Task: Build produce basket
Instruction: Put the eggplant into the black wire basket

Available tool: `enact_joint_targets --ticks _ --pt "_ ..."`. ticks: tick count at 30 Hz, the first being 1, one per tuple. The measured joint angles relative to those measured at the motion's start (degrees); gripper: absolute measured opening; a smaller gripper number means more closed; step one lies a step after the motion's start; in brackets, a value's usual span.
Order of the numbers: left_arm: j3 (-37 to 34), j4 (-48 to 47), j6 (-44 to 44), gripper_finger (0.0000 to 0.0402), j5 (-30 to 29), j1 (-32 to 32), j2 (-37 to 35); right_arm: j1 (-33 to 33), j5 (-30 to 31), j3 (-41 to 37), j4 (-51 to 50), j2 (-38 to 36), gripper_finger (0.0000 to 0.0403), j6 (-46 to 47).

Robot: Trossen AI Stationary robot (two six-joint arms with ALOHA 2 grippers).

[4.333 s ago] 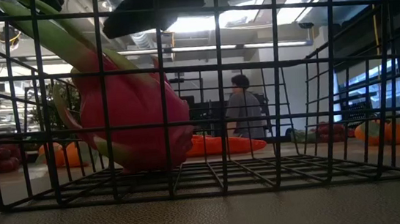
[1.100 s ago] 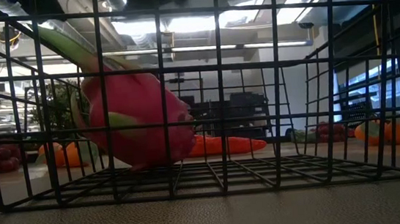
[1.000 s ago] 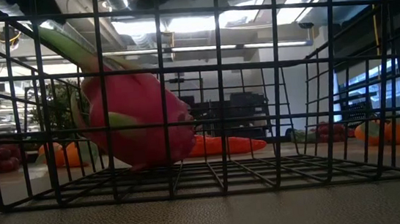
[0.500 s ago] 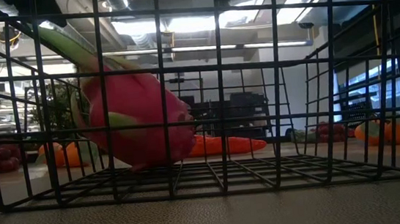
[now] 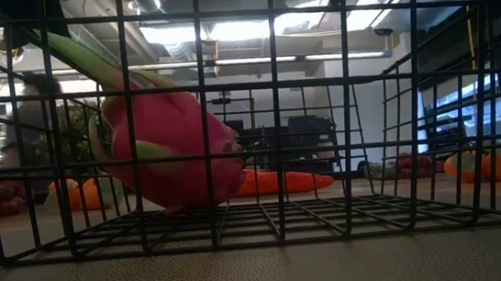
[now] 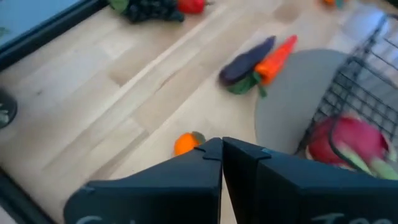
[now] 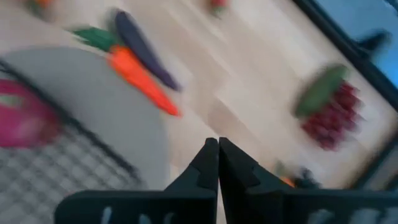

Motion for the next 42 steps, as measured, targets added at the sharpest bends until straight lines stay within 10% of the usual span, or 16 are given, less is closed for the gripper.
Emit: enact_joint_targets --ticks 8,18,42 --pt "-1.1 0.5 -4.7 0.0000 -5.2 0.0 0.6 -3.9 -2.8 -21.0 6.4 -15.0 0.0000 14.3" --pt "-1.2 1.1 -5.0 0.0000 -5.2 0.2 1.0 -7.4 -10.5 -28.0 9.4 -17.2 0.0000 10.6" --pt "-1.2 1.1 -7.3 0.0000 -5.2 0.2 1.0 -10.0 -21.3 -28.1 36.3 -11.5 0.0126 -34.5"
